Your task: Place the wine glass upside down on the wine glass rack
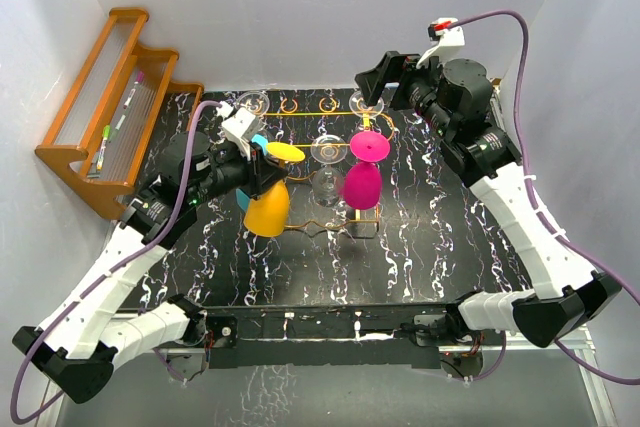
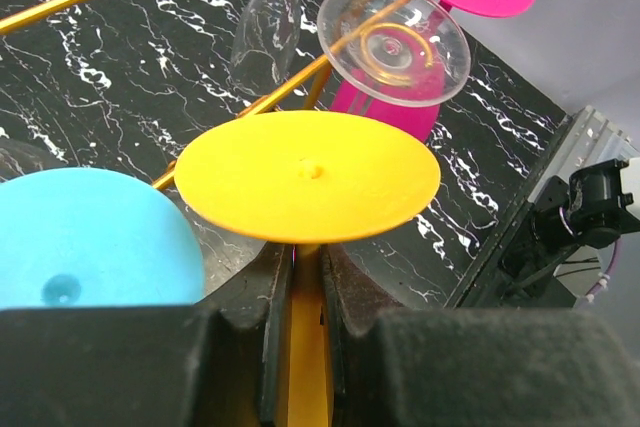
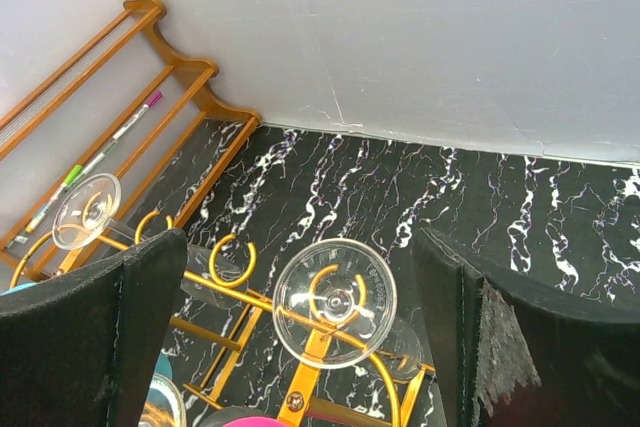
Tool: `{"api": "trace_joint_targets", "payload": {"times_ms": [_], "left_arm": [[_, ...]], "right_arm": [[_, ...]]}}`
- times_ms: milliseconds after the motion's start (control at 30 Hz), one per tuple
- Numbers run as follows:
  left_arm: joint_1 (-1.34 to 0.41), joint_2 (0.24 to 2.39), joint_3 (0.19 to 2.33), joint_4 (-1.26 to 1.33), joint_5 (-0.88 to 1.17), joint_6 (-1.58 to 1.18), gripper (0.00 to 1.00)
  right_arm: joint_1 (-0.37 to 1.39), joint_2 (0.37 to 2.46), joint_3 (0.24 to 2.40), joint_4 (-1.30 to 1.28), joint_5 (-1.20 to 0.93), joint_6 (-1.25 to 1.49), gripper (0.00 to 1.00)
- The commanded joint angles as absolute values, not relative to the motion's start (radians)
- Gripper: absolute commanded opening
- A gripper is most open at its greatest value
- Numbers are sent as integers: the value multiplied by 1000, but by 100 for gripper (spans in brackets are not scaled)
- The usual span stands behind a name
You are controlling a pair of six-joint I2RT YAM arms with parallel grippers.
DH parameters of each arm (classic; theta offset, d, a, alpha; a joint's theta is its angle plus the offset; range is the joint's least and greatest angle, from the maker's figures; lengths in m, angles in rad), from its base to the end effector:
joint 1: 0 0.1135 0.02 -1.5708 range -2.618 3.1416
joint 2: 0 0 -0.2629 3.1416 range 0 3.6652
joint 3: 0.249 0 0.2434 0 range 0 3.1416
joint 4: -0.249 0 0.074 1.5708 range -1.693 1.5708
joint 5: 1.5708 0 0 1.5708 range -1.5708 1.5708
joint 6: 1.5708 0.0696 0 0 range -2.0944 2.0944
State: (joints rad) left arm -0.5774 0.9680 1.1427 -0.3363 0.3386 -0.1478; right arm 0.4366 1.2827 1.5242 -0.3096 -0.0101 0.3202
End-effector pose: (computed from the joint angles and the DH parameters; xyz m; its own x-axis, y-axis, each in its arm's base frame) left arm 0.1806 -0.1453 0.4077 -0.2496 -0.0032 -0.9683 0.7611 0.6176 -0.1982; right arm 0.2745 0.1289 0.4705 -0.1945 0.2566 -0.9468 -0.3906 0.8651 0.3147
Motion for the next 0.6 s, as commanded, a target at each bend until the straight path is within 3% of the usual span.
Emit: {"api": "trace_joint_targets", "payload": {"times_ms": [0,567], "left_arm": [[-584,951,1128,-266,310,-165,0],[-594,983,1096,-225,304,-199,0]], "right_arm": [[432,1248,1529,-245,-6,317,98],[428,1220,1478,-223,-2,321,98]]}}
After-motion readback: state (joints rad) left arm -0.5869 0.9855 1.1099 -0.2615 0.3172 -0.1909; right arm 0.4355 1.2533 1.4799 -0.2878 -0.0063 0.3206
